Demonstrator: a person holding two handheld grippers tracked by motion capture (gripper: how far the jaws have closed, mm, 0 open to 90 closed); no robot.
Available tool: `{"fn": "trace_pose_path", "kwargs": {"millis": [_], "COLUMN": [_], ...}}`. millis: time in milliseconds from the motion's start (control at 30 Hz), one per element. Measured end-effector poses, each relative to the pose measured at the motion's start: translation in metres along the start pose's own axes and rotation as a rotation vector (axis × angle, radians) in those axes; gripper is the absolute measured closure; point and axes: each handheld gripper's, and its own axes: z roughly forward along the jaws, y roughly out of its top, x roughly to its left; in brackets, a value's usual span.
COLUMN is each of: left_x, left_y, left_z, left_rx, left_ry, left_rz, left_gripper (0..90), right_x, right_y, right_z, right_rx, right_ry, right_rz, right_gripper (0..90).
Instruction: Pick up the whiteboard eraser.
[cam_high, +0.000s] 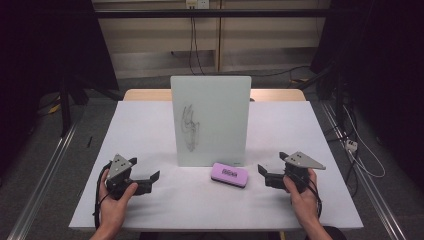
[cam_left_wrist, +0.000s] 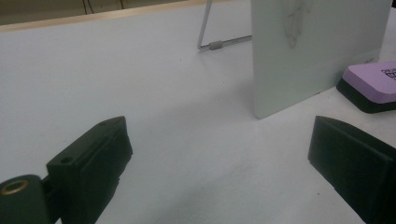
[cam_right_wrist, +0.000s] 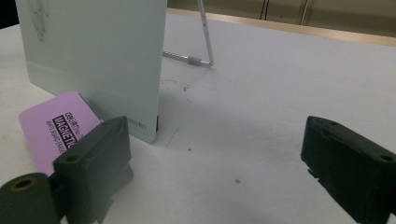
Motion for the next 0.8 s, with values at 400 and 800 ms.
{"fn": "trace_pose_path", "kwargs": {"millis": [400,800], "left_x": [-0.0010,-0.0016], "left_y": [-0.0003,-0.0007], "left_z": [0.0032,0.0039], "left_rx": [0.021,0.018], "left_ry": [0.002,-0.004], "left_rz": [0.005,0.001], "left_gripper": [5.4,5.4], "right_x": [0.0001,0.0019], "right_y": [-0.0003,0.0027], "right_z": [-0.0012,-0.0024], "right_rx": [0.038,0.059], "right_ry": [0.043,0.102], "right_rz": [-0.016,0.003], "right_gripper": [3.8,4.7]}}
